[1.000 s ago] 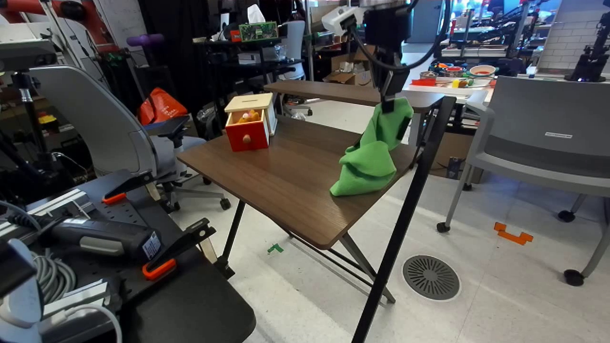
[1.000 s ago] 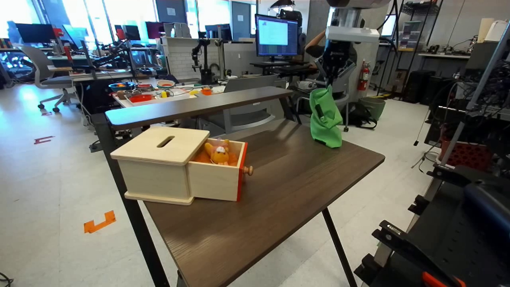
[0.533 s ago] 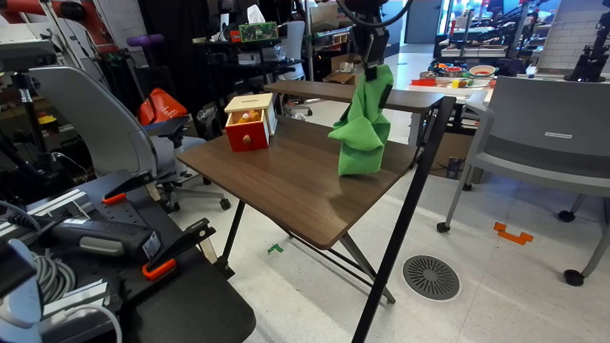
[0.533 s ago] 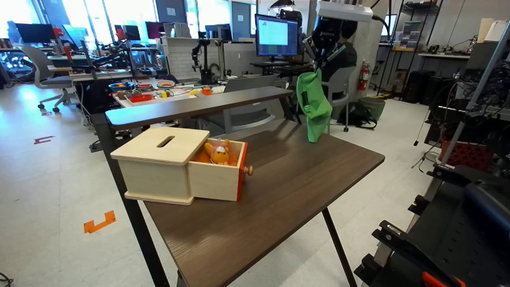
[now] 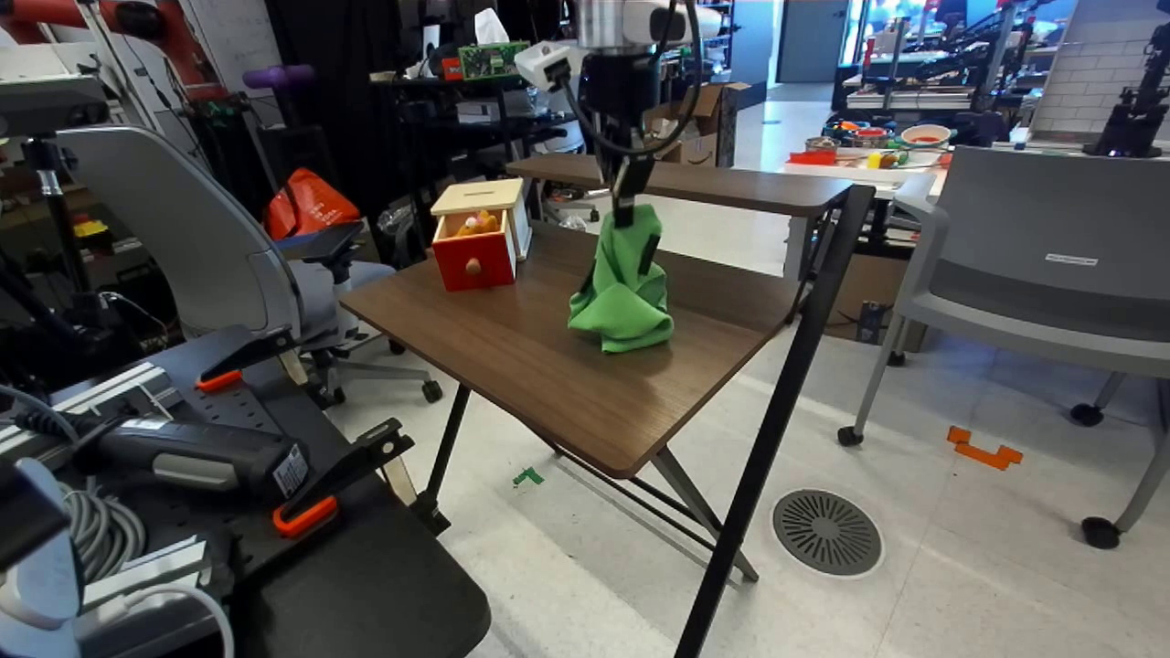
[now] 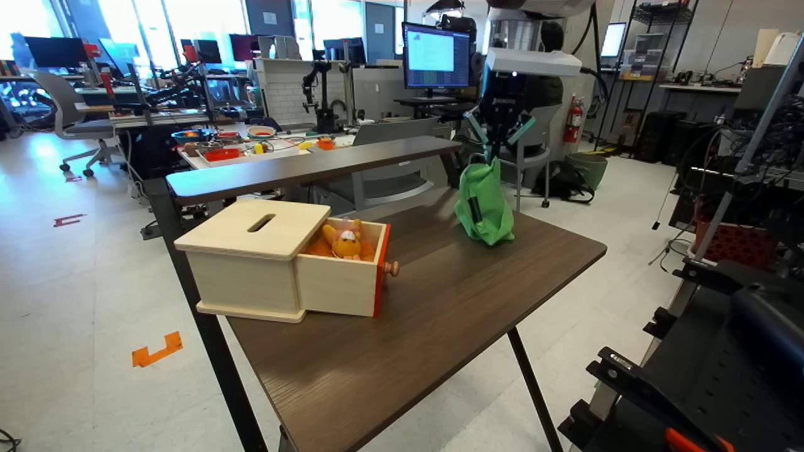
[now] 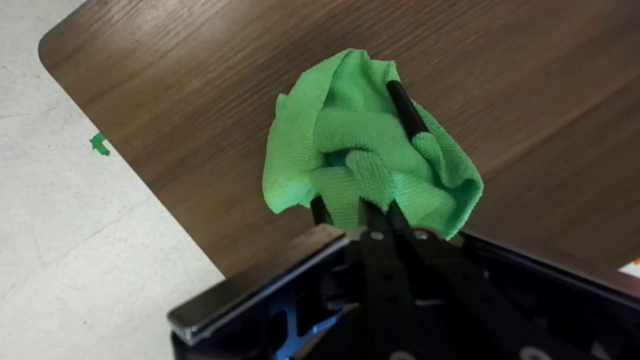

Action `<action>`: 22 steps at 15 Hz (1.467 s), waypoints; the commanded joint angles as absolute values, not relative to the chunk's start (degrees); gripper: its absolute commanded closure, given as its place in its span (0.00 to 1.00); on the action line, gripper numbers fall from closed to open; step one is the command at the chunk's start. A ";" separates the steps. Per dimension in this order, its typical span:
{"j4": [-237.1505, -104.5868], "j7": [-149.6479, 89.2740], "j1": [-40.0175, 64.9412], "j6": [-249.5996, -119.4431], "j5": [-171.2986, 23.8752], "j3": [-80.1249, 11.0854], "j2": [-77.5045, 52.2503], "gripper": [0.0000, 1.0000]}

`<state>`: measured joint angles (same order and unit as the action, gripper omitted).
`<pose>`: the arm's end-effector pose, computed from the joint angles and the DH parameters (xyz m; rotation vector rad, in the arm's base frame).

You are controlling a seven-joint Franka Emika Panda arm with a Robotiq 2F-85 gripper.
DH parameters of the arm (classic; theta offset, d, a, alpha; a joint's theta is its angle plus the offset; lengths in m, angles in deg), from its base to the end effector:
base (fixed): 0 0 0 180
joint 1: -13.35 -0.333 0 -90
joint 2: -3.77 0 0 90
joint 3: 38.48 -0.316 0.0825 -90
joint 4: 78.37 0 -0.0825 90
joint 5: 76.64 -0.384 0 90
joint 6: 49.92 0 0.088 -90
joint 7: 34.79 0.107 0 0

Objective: Fold the towel

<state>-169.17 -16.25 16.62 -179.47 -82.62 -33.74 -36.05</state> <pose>0.6918 -0.0867 0.2282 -3.0147 0.7888 0.0278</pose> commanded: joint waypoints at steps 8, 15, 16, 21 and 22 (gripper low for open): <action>-176.60 -16.34 16.35 -179.35 -82.71 -32.03 -39.72 1.00; -176.28 -15.71 16.05 -178.47 -82.43 -31.22 -43.17 0.65; -176.65 -16.05 16.10 -178.59 -82.49 -31.34 -42.65 0.59; -179.31 -16.89 16.09 -178.65 -82.40 -31.31 -36.16 0.23; -180.14 -17.66 16.29 -177.33 -82.28 -31.49 -34.06 0.14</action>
